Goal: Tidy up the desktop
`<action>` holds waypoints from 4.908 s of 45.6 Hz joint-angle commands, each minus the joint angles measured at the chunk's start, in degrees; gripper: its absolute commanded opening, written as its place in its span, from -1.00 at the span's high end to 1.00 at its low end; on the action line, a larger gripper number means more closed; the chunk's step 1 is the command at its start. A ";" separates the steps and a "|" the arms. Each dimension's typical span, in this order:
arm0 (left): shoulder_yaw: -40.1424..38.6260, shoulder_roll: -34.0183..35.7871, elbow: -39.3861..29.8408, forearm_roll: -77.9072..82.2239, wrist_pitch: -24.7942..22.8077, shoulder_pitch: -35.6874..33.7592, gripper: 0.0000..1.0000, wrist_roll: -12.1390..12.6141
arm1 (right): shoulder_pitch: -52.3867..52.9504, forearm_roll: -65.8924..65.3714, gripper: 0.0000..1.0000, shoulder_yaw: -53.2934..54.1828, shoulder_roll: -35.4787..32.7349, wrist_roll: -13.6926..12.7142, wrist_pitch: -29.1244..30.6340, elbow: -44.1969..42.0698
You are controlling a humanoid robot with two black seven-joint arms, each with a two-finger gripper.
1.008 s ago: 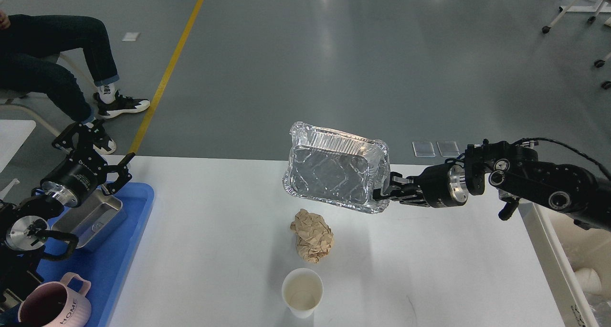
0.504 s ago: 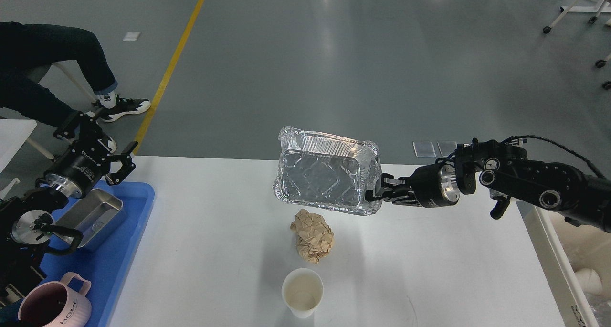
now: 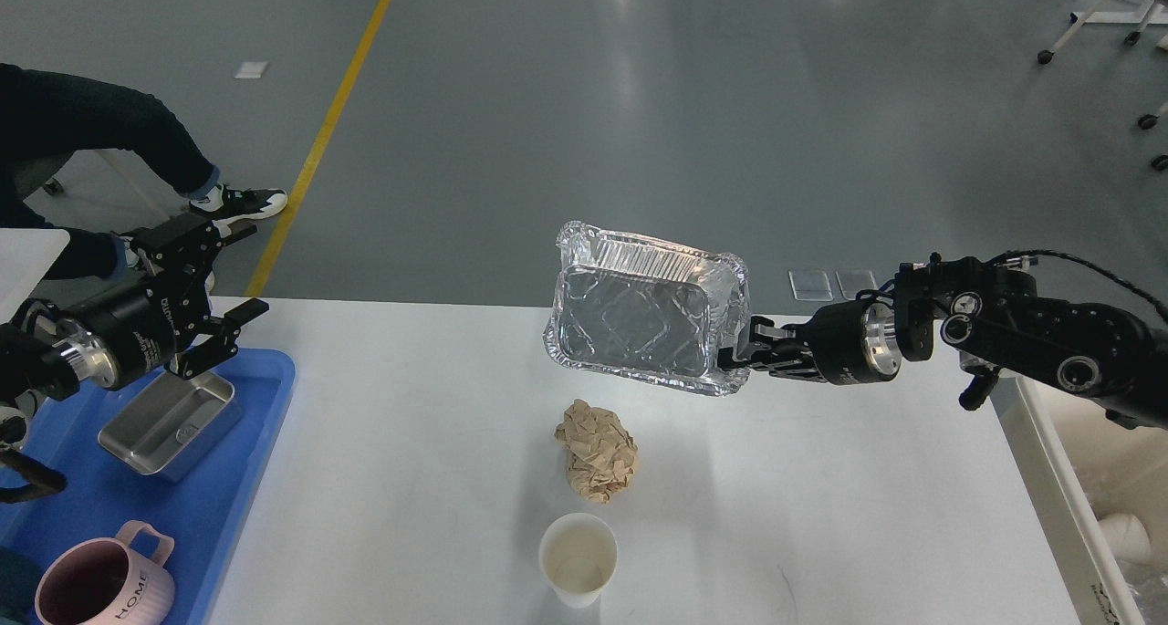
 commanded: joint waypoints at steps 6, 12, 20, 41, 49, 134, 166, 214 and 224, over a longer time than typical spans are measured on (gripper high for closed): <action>0.98 20.77 -9.28 0.17 -3.76 1.08 -0.95 4.68 | -0.09 0.04 1.00 0.79 -0.08 0.01 -0.08 -0.14; 1.51 30.36 -8.23 0.35 -12.12 0.99 -0.95 4.15 | -0.09 0.04 1.00 0.88 -0.08 0.01 -0.34 -0.31; 1.51 39.33 -7.61 0.61 -17.66 0.47 -0.95 3.80 | 0.00 0.13 1.00 0.88 -0.17 0.01 -0.52 -0.31; -0.78 32.94 -6.55 3.24 -19.33 -4.10 -0.95 7.04 | -0.18 0.31 1.00 0.79 -0.79 0.01 -0.69 -0.40; -2.71 12.29 -5.85 13.26 -19.95 -10.52 -0.95 26.81 | -0.09 0.31 1.00 0.88 -0.79 -0.08 -1.05 -0.14; 21.46 -56.64 21.57 28.91 -38.68 -26.34 0.48 50.47 | -1.06 1.01 1.00 1.49 -6.41 0.01 -1.05 -0.14; 14.08 -58.05 21.22 37.00 -37.35 -27.04 1.00 49.77 | -1.76 1.01 1.00 1.93 -7.56 0.01 -0.87 -0.05; -23.90 -33.43 24.29 30.23 -39.71 -41.19 1.00 50.20 | -2.99 -1.98 1.00 0.00 -1.32 0.01 2.21 3.90; -21.44 -45.99 32.11 31.29 -39.71 -45.67 1.00 50.29 | -1.32 -1.98 1.00 -0.09 0.44 0.01 2.29 5.05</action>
